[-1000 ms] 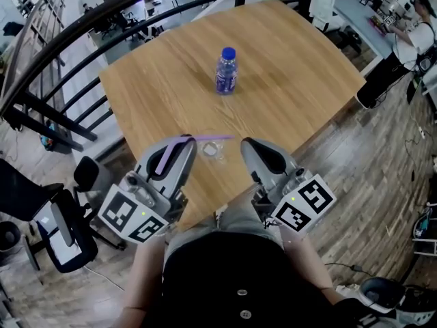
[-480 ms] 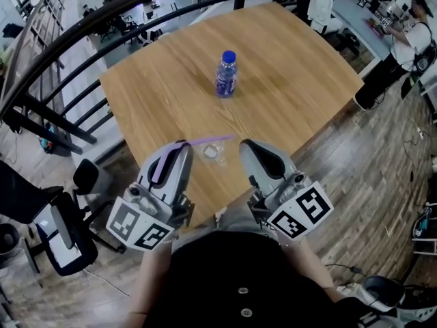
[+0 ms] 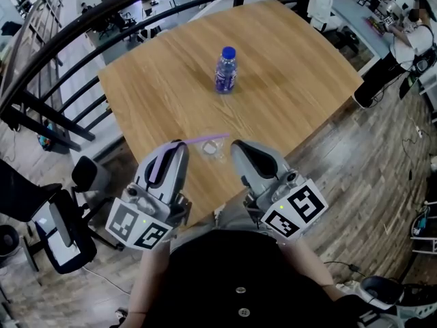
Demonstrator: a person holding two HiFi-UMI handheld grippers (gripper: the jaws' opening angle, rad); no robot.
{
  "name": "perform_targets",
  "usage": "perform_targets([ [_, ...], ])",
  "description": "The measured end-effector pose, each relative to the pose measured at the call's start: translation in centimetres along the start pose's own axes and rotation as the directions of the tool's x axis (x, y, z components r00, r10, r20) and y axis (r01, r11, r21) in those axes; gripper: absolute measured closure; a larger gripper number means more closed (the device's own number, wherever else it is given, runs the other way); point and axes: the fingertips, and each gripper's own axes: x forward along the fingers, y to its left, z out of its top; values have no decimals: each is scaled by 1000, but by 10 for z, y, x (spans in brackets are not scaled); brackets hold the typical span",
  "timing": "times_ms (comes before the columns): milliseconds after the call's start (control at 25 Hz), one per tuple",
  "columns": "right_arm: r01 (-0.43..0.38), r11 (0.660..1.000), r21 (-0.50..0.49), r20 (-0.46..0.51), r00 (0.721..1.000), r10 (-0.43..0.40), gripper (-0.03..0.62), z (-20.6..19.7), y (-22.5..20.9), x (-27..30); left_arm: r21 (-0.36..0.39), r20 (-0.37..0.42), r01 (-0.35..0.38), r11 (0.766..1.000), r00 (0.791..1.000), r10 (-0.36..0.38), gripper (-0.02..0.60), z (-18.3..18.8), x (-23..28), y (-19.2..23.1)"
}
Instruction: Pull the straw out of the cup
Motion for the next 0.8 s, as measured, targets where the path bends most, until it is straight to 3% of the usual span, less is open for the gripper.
perform_targets([
  [240, 8, 1000, -18, -42, 999, -9, 595, -9, 1, 0, 54, -15, 5, 999, 1000, -4, 538, -2, -3, 1],
  [800, 35, 999, -16, -53, 998, -36, 595, -15, -3, 5, 1, -9, 24, 1000, 1000, -24, 538, -3, -3, 5],
])
